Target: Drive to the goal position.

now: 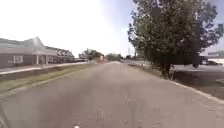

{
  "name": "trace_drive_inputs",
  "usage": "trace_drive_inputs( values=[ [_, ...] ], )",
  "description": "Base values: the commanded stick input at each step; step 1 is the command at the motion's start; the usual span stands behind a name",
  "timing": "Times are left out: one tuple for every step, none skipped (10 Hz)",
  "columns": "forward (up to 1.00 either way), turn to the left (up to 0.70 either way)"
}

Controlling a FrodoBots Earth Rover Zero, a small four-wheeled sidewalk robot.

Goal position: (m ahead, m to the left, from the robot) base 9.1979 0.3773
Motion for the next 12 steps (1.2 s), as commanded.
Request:
trace_drive_inputs(
  values=[
    [1.00, -0.01],
    [1.00, -0.01],
    [1.00, -0.02],
    [1.00, -0.05],
    [1.00, -0.15],
    [1.00, -0.28],
    [1.00, -0.36],
    [1.00, -0.29],
    [1.00, -0.18],
    [1.00, -0.09],
    [1.00, -0.06],
    [1.00, -0.05]
  ],
)
